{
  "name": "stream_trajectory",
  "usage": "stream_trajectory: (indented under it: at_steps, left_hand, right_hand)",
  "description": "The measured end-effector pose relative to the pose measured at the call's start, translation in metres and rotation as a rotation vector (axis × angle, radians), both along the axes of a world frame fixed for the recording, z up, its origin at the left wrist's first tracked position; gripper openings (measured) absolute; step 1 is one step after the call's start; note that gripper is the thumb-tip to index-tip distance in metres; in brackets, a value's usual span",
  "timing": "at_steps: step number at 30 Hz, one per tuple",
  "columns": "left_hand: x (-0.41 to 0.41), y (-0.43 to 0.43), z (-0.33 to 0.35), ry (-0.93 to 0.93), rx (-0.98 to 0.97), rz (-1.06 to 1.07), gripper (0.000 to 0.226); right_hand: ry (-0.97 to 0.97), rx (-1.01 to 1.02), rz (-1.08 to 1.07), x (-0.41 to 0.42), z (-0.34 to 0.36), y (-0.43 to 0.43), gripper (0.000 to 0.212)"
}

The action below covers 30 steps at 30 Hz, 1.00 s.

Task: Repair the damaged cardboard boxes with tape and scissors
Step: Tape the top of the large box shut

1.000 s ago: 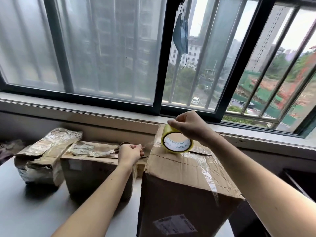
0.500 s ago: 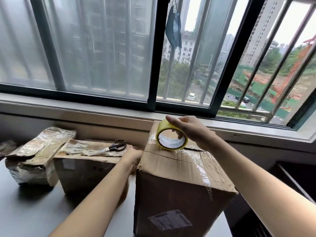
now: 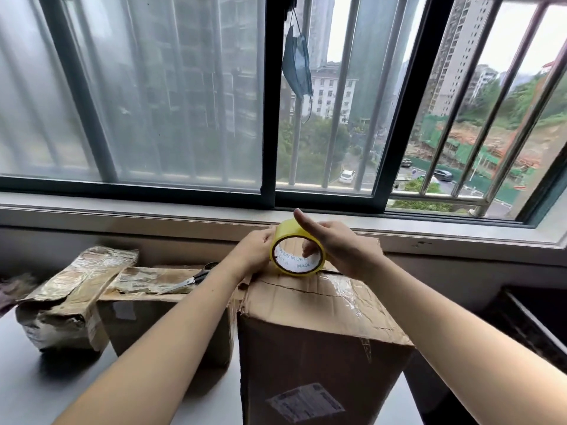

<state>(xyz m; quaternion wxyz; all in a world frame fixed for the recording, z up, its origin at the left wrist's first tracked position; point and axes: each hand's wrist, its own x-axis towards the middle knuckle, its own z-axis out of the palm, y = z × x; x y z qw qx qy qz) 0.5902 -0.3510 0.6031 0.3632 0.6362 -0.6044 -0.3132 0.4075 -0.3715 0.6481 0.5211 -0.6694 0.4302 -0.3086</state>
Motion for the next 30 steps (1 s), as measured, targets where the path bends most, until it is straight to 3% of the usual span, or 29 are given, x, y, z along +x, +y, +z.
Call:
stream_trajectory:
  at_steps: [3,6,10,14,16,19,22,25,27,30]
  left_hand:
    - [0.002,-0.004,-0.007,-0.09,0.05,-0.03,0.024]
    - [0.003,-0.011,-0.011,-0.286,0.065,-0.056,0.025]
    - [0.004,-0.017,-0.015,-0.359,0.083,0.011,0.036]
    - [0.0,-0.016,-0.011,-0.456,0.082,0.007,0.045]
    - [-0.003,-0.015,-0.01,-0.502,0.075,0.016,0.046]
    - [-0.003,-0.012,-0.009,-0.624,0.071,0.066,0.046]
    - [-0.009,-0.011,-0.002,-0.79,-0.042,0.125,0.041]
    - [-0.034,-0.022,0.017,-0.625,-0.237,0.073,0.035]
    - [-0.05,-0.033,0.023,-0.513,-0.21,-0.009,0.035]
    - [-0.06,-0.044,0.01,-0.58,-0.125,-0.051,0.038]
  right_hand:
    - [-0.086,0.13,-0.037,0.002,-0.006,-0.002,0.058]
    - [-0.083,0.035,-0.07,0.008,-0.006,-0.007,0.054]
    - [0.125,-0.245,-0.088,0.003,0.007,-0.011,0.061]
    - [0.469,-0.478,-0.099,-0.039,0.02,-0.017,0.064]
    - [0.519,-0.523,-0.071,-0.053,0.022,-0.018,0.06]
    - [0.408,-0.515,-0.008,-0.057,0.02,-0.014,0.055]
    - [0.149,-0.349,-0.025,-0.065,0.009,-0.015,0.051]
    - [0.016,-0.237,-0.028,-0.073,-0.003,-0.017,0.056]
    - [-0.031,-0.215,-0.027,-0.074,-0.007,-0.018,0.059]
    - [-0.089,-0.147,-0.052,-0.078,-0.012,-0.018,0.063]
